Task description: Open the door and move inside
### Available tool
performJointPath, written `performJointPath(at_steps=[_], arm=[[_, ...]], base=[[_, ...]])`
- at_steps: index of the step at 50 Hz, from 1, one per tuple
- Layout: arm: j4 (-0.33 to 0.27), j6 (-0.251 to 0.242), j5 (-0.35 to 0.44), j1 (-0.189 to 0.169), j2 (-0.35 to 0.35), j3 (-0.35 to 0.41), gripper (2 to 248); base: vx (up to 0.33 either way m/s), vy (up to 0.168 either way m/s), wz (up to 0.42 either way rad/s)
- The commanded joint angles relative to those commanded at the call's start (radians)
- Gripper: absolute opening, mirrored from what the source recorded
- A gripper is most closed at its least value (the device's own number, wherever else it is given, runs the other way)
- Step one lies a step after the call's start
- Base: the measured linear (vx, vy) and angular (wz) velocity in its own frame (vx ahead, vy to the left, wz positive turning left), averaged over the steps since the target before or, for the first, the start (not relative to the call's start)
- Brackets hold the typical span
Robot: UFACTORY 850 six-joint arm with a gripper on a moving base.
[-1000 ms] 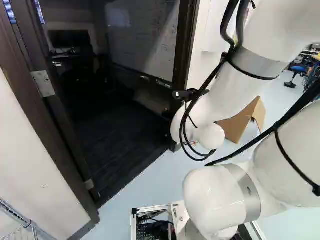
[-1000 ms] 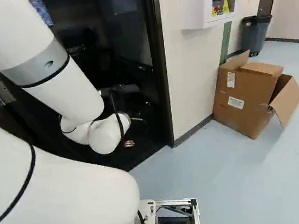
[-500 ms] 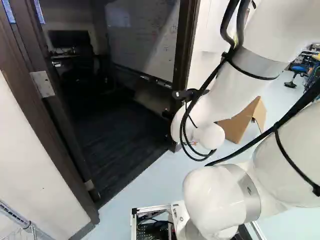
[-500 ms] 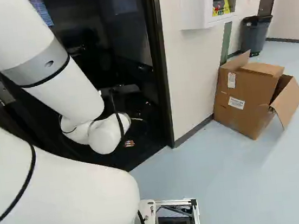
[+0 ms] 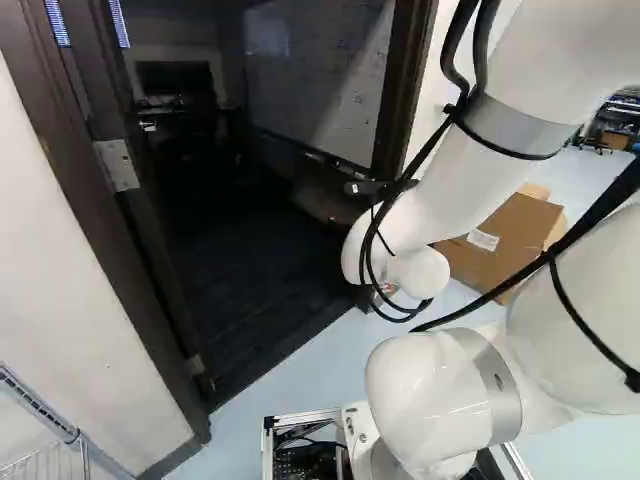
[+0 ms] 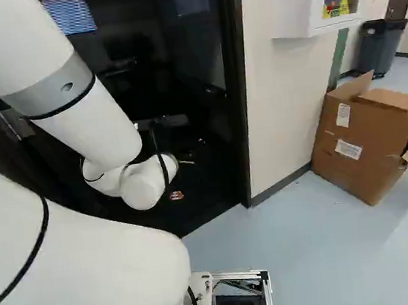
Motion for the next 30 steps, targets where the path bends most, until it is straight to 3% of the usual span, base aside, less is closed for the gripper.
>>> performJointPath(at_steps=[12, 30], arm=[[0.0, 0.0, 0.0, 0.0, 0.0, 0.0, 247], [0.0, 0.0, 0.0, 0.0, 0.0, 0.0, 247]], base=[[0.132, 0.048, 0.216], [0.15, 0.008, 0.014]])
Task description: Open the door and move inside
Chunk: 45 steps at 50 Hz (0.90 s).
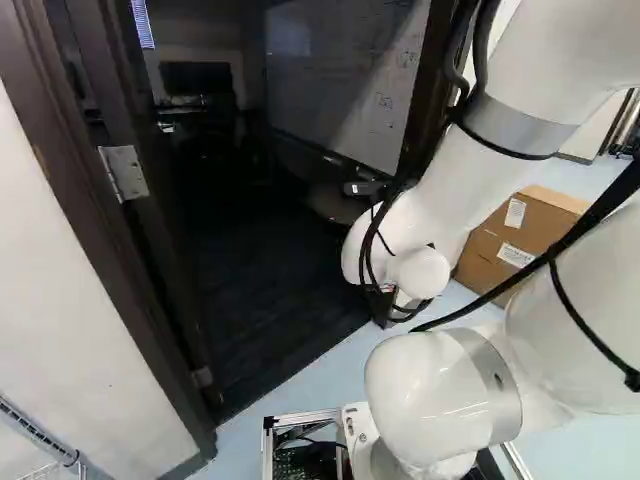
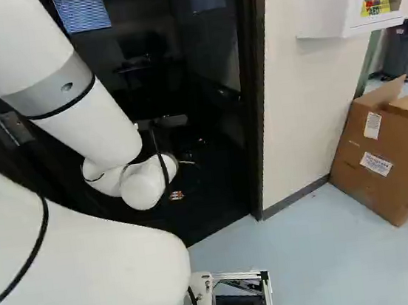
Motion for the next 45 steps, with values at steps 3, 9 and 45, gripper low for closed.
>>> performJointPath(at_steps=[3, 9, 45], arm=[[0.0, 0.0, 0.0, 0.0, 0.0, 0.0, 247], [0.0, 0.0, 0.0, 0.0, 0.0, 0.0, 247], [0.0, 0.0, 0.0, 0.0, 0.0, 0.0, 247]], base=[[0.165, 0.004, -0.007], [0.171, 0.003, -0.002], [0.184, 0.004, -0.003]])
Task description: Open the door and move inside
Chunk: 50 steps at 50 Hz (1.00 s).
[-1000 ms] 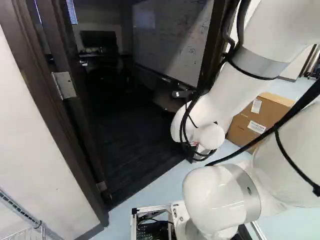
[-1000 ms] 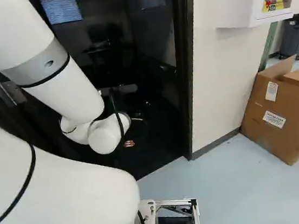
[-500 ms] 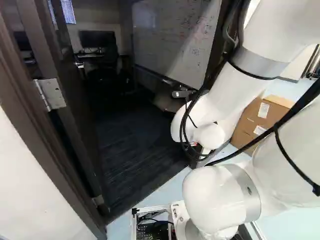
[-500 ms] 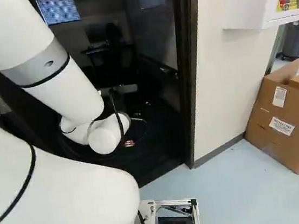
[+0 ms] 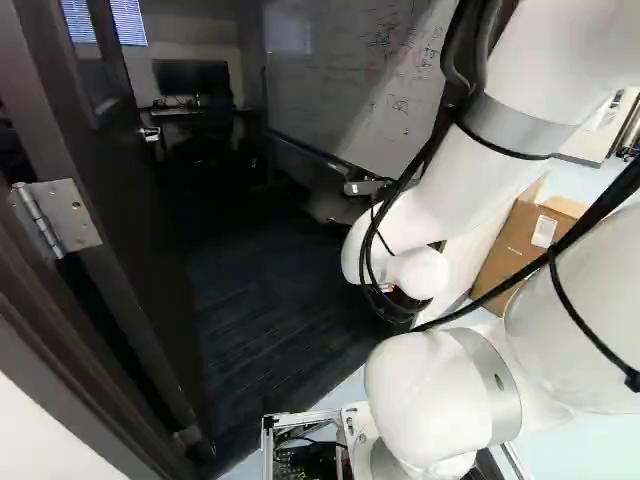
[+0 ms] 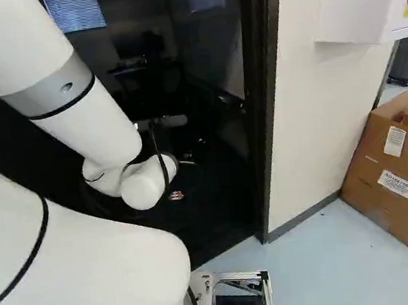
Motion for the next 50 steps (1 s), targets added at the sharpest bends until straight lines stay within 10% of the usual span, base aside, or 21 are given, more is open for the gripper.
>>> performJointPath(at_steps=[50], arm=[[0.0, 0.0, 0.0, 0.0, 0.0, 0.0, 247]], base=[[0.192, 0.003, -0.002]])
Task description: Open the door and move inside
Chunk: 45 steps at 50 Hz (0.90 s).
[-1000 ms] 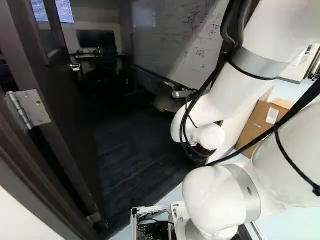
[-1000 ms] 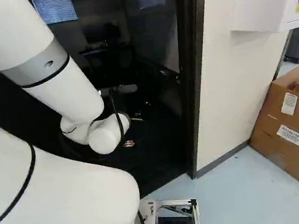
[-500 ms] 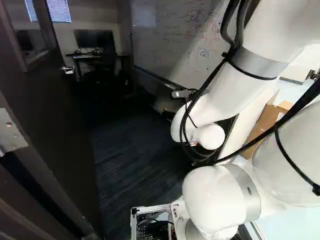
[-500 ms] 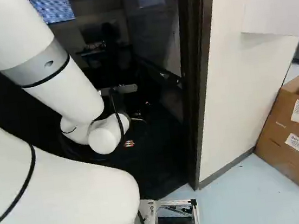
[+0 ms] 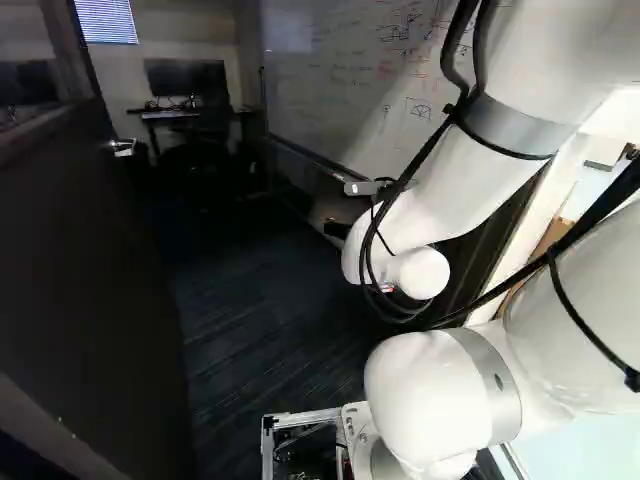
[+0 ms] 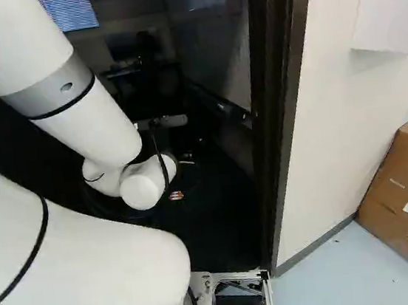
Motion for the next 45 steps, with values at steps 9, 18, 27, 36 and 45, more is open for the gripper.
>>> performJointPath(at_steps=[9, 18, 27, 36, 45], arm=[[0.0, 0.0, 0.0, 0.0, 0.0, 0.0, 247], [0.0, 0.0, 0.0, 0.0, 0.0, 0.0, 247], [0.0, 0.0, 0.0, 0.0, 0.0, 0.0, 247], [0.0, 0.0, 0.0, 0.0, 0.0, 0.0, 247], [0.0, 0.0, 0.0, 0.0, 0.0, 0.0, 247]], base=[[0.207, 0.002, -0.002], [0.166, -0.011, -0.006], [0.165, 0.003, -0.008], [0.18, 0.002, 0.003], [0.189, 0.026, 0.098]])
